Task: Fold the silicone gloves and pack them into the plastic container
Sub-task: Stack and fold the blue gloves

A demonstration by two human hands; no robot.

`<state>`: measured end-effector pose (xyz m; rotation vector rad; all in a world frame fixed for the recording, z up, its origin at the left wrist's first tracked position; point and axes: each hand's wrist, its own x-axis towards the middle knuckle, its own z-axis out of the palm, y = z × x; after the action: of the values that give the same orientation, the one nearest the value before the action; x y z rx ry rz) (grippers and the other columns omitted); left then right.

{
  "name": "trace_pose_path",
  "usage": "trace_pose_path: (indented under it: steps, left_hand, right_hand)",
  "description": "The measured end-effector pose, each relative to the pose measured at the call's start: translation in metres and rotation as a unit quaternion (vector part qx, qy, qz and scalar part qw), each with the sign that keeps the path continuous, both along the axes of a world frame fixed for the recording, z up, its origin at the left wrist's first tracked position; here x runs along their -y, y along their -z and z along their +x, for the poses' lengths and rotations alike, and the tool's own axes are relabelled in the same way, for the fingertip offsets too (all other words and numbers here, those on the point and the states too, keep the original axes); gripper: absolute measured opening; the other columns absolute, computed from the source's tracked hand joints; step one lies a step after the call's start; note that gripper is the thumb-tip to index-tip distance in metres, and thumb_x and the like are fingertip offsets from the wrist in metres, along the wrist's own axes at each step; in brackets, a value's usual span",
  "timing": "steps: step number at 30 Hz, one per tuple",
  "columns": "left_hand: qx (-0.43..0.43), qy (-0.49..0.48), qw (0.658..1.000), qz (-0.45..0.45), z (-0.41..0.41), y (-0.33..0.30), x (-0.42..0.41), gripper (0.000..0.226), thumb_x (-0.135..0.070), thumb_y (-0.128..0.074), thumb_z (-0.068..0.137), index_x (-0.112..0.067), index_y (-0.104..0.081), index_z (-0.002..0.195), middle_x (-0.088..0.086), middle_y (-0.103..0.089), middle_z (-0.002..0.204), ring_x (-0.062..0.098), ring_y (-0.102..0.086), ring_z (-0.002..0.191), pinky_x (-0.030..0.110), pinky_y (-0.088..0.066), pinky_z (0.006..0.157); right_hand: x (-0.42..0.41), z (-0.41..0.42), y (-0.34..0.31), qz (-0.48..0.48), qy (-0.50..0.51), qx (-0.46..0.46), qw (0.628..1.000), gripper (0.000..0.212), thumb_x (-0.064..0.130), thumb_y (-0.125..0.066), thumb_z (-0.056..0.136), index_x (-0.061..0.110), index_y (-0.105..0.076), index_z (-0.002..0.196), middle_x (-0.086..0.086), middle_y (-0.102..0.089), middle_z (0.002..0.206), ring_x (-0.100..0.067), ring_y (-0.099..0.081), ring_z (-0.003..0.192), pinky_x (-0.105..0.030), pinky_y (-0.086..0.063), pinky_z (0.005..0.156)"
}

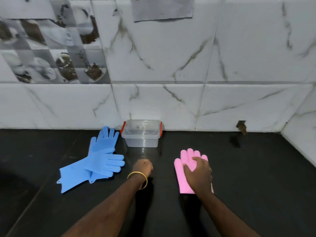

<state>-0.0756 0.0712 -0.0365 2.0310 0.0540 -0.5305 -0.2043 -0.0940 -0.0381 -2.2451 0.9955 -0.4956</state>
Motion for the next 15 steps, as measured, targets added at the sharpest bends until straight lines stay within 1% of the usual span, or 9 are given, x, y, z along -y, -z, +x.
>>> trace_pose_path:
  steps: [2,4,5,7,10,12,15]
  left_hand:
    - [-0.010,-0.020,1.000,-0.001,0.017,-0.002,-0.030,0.025,-0.007,-0.052,0.079,-0.011,-0.062,0.056,0.008,-0.060,0.053,0.022,-0.056,0.049,0.022,-0.038,0.047]
    - [-0.013,-0.016,1.000,0.017,0.033,-0.001,-0.060,0.028,-0.009,-0.047,0.088,-0.016,-0.057,0.063,0.003,-0.060,0.061,0.017,-0.056,0.052,0.020,-0.040,0.047]
    - [-0.016,-0.014,1.000,0.021,0.039,-0.002,-0.072,0.029,-0.011,-0.045,0.092,-0.017,-0.054,0.065,0.002,-0.060,0.065,0.016,-0.056,0.053,0.019,-0.042,0.048]
    - [-0.015,-0.021,0.999,0.026,0.053,-0.002,-0.102,0.028,-0.011,-0.044,0.093,-0.017,-0.053,0.067,0.001,-0.059,0.066,0.015,-0.057,0.054,0.020,-0.045,0.050]
    - [0.006,-0.008,0.999,0.043,0.071,0.000,-0.142,0.030,-0.004,-0.048,0.091,-0.019,-0.054,0.065,0.004,-0.059,0.070,0.020,-0.058,0.065,0.027,-0.050,0.062]
    - [0.054,-0.013,0.997,0.055,0.080,0.004,-0.169,0.035,0.003,-0.050,0.085,-0.019,-0.054,0.059,0.005,-0.061,0.072,0.022,-0.059,0.075,0.027,-0.046,0.069]
    - [0.177,-0.021,0.978,0.104,0.091,0.005,-0.202,0.037,0.009,-0.051,0.071,-0.023,-0.053,0.054,-0.002,-0.061,0.072,0.021,-0.061,0.081,0.024,-0.044,0.071]
  right_hand:
    - [-0.030,0.022,-0.004,0.009,-0.037,0.018,0.999,0.040,0.041,-0.064,0.088,0.018,-0.060,0.120,-0.002,-0.056,0.123,-0.026,-0.054,0.115,-0.042,-0.048,0.094]
    - [-0.064,0.041,-0.005,0.055,-0.057,0.032,0.996,0.044,0.035,-0.072,0.085,0.017,-0.061,0.124,-0.004,-0.055,0.127,-0.027,-0.054,0.119,-0.041,-0.046,0.096]
    - [-0.078,0.047,-0.003,0.063,-0.075,0.036,0.995,0.047,0.032,-0.075,0.084,0.014,-0.062,0.125,-0.006,-0.056,0.128,-0.027,-0.053,0.121,-0.040,-0.044,0.099]
    - [-0.109,0.062,0.005,0.071,-0.115,0.039,0.990,0.047,0.026,-0.079,0.081,0.010,-0.064,0.122,-0.011,-0.057,0.125,-0.027,-0.054,0.120,-0.035,-0.038,0.103]
    - [-0.149,0.078,0.014,0.092,-0.160,0.005,0.983,0.048,0.029,-0.079,0.080,0.013,-0.063,0.123,-0.007,-0.053,0.128,-0.023,-0.054,0.120,-0.028,-0.033,0.103]
    - [-0.173,0.088,0.018,0.111,-0.187,-0.024,0.976,0.051,0.034,-0.077,0.081,0.019,-0.059,0.126,-0.002,-0.047,0.132,-0.019,-0.053,0.119,-0.027,-0.036,0.106]
    - [-0.203,0.098,0.019,0.148,-0.214,-0.051,0.964,0.053,0.035,-0.077,0.082,0.021,-0.056,0.129,0.000,-0.042,0.133,-0.019,-0.053,0.118,-0.038,-0.044,0.107]
